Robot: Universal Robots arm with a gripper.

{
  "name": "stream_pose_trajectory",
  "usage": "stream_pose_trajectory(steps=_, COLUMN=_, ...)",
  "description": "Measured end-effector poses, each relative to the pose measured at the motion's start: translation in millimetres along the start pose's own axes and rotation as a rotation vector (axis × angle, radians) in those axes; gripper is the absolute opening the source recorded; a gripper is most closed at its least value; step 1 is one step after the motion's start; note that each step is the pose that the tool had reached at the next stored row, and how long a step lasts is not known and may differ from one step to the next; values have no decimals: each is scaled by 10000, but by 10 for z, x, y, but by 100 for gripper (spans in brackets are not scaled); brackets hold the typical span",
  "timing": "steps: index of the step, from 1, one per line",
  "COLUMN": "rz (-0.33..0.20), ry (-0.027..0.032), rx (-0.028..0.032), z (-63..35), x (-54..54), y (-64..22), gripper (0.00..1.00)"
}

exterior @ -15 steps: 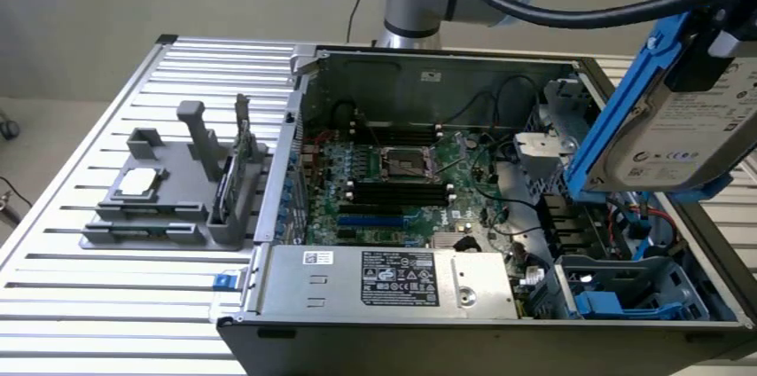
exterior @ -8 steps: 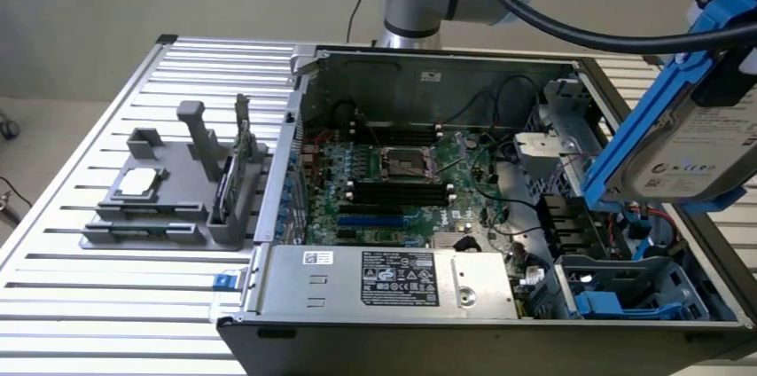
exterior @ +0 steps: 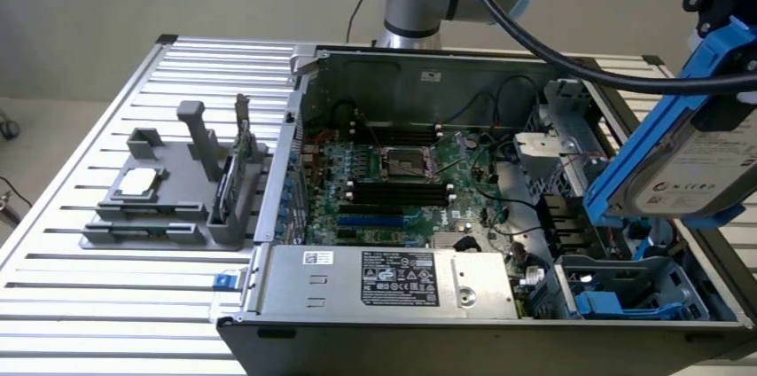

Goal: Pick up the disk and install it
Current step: 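Pick up the disk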

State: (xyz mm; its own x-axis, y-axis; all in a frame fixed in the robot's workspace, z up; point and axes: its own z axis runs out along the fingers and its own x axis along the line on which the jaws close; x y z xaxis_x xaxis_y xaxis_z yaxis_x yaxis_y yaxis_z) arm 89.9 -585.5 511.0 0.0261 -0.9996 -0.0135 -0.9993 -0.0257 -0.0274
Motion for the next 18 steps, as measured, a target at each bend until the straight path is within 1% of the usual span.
stream_pose_trajectory(steps=5, rz=105, ry=5, rx=25, z=89, x=29, y=-8, gripper=33)
stream_pose_trajectory(steps=13, rz=269, ry=11, rx=108, z=235, x=66, y=-18, gripper=33)
stream_pose_trajectory(steps=15, rz=286, ry=11, rx=121, z=273, x=76, y=-30, gripper=33)
stream_pose_trajectory(steps=18, rz=293, ry=12, rx=126, z=328, x=90, y=-68, gripper=33)
